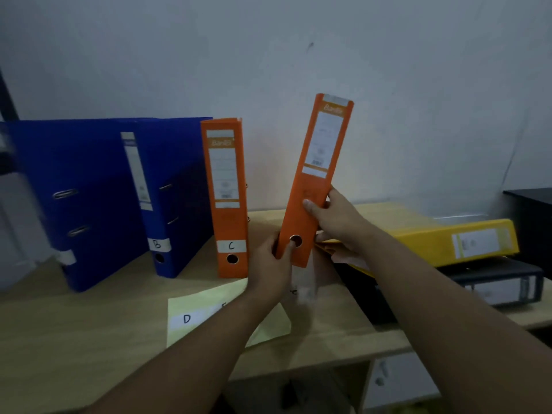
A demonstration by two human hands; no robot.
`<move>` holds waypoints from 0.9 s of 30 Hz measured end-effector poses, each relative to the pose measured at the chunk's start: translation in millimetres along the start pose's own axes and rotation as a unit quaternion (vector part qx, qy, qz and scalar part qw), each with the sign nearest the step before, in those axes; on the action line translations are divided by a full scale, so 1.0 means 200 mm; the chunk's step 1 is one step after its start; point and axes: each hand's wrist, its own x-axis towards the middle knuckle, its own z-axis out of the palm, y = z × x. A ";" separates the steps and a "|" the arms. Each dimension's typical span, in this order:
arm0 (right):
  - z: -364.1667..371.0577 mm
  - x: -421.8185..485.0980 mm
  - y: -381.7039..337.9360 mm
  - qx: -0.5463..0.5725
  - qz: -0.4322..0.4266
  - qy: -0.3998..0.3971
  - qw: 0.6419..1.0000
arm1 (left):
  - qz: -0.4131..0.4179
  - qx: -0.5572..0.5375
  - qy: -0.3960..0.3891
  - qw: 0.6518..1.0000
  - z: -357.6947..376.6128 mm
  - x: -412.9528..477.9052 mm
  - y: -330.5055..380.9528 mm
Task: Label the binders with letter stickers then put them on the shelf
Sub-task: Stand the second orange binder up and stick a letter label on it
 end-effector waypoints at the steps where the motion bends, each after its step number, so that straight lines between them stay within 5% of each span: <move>1: 0.03 0.00 0.01 -0.005 -0.012 0.002 1.000 | -0.003 0.008 -0.007 1.000 -0.02 -0.02 -0.01; 13: 0.30 0.01 0.07 -0.063 -0.060 -0.006 0.996 | 0.011 0.244 -0.047 0.969 -0.41 -0.19 -0.17; 27: 0.35 0.02 0.09 -0.085 -0.055 -0.015 0.995 | 0.026 0.313 -0.060 0.947 -0.53 -0.22 -0.32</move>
